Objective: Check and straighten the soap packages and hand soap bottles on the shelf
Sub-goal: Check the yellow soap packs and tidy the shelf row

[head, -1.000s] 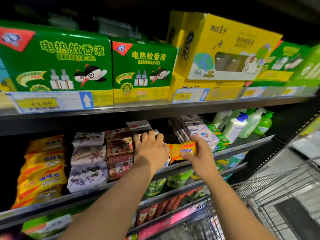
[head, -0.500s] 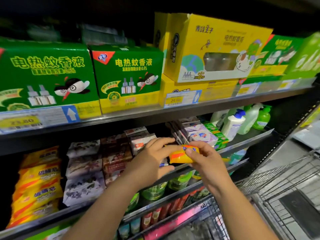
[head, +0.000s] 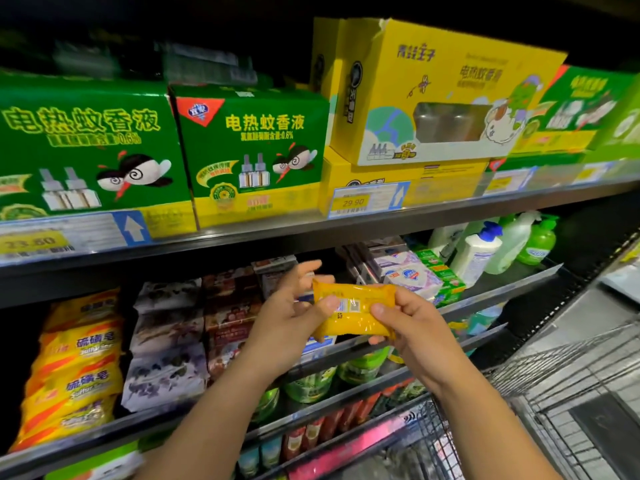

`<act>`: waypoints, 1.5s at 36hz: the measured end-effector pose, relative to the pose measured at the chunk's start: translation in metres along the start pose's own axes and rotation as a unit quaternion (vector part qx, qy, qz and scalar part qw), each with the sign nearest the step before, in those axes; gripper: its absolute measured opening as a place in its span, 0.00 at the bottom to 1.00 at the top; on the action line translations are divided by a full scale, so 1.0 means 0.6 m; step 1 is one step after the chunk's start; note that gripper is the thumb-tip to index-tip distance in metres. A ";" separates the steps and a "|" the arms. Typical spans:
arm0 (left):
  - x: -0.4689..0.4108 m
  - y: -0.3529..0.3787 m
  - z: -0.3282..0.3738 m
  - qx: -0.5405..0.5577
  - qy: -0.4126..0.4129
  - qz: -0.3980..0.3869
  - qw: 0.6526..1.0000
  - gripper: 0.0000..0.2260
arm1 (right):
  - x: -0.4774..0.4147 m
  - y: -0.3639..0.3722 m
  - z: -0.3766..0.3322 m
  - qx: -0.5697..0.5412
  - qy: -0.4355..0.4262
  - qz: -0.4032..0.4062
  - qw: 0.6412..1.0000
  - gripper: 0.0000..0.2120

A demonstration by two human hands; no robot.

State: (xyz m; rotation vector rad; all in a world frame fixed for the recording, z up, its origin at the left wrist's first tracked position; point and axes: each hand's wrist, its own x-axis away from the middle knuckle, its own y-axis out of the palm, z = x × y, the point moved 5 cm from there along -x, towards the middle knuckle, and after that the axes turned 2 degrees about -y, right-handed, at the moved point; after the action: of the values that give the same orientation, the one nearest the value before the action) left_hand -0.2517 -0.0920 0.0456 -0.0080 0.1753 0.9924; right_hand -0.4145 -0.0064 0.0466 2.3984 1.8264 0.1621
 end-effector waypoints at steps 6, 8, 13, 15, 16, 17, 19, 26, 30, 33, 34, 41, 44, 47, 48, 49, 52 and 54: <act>0.004 -0.010 0.004 -0.225 0.077 -0.134 0.962 0.35 | -0.002 -0.018 -0.003 -0.084 0.086 0.031 0.992 0.12; 0.005 -0.006 0.009 -0.288 0.129 -0.120 0.941 0.27 | -0.003 -0.017 0.002 -0.078 0.110 0.026 0.991 0.17; 0.002 -0.005 0.017 -0.266 0.164 -0.044 0.949 0.16 | -0.001 -0.002 0.005 -0.021 0.105 0.012 0.994 0.25; 0.005 -0.005 0.016 -0.239 0.127 -0.032 0.962 0.11 | 0.002 -0.002 0.006 0.025 0.113 -0.003 0.993 0.29; 0.007 -0.004 0.014 -0.217 0.102 -0.027 0.971 0.08 | 0.004 -0.004 0.008 0.057 0.121 -0.010 0.991 0.32; 0.010 -0.003 0.010 -0.195 0.078 -0.019 0.977 0.09 | 0.006 -0.008 0.009 0.090 0.126 -0.012 0.988 0.34; 0.013 0.000 0.000 -0.153 0.026 -0.001 0.988 0.10 | 0.009 -0.013 0.006 0.141 0.115 -0.012 0.983 0.30; 0.024 0.023 -0.010 0.012 -0.050 0.036 0.998 0.05 | 0.019 -0.008 0.001 0.065 0.020 -0.030 0.997 0.19; 0.026 0.026 -0.008 0.014 -0.045 -0.021 0.999 0.21 | 0.015 -0.012 -0.004 0.002 0.010 0.013 1.000 0.15; 0.029 0.019 -0.012 -0.014 -0.037 -0.106 0.994 0.42 | 0.010 -0.023 -0.001 -0.031 0.040 0.035 0.998 0.17; 0.030 0.017 -0.012 -0.030 -0.038 -0.133 0.990 0.46 | 0.008 -0.027 0.001 -0.039 0.050 0.041 0.997 0.17; 0.018 0.019 0.008 -0.240 0.098 -0.053 0.964 0.22 | 0.013 -0.028 0.014 -0.026 0.105 0.014 0.994 0.15; 0.018 0.026 0.006 -0.187 0.090 -0.033 0.978 0.16 | 0.017 -0.028 0.006 0.017 0.081 -0.005 0.997 0.17; 0.019 0.024 -0.002 -0.141 0.033 -0.005 0.990 0.09 | 0.018 -0.038 -0.004 0.102 0.053 -0.055 0.992 0.18; 0.020 0.023 -0.001 -0.136 0.028 0.005 0.990 0.08 | 0.018 -0.037 -0.007 0.142 0.043 -0.078 0.986 0.14; 0.021 0.024 0.001 -0.137 0.030 0.013 0.990 0.07 | 0.019 -0.035 -0.009 0.184 0.030 -0.101 0.977 0.13; 0.022 0.030 0.012 -0.147 0.043 0.028 0.988 0.07 | 0.013 -0.022 -0.006 0.270 -0.032 -0.101 0.957 0.14; 0.022 0.034 0.018 -0.145 0.052 0.041 0.987 0.09 | 0.013 -0.012 0.008 0.261 -0.056 -0.090 0.960 0.11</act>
State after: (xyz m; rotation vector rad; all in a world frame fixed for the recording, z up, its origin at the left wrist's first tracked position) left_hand -0.2599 -0.0689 0.0560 -0.3217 0.1252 1.0940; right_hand -0.4186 0.0026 0.0406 2.4536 2.2362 -0.5269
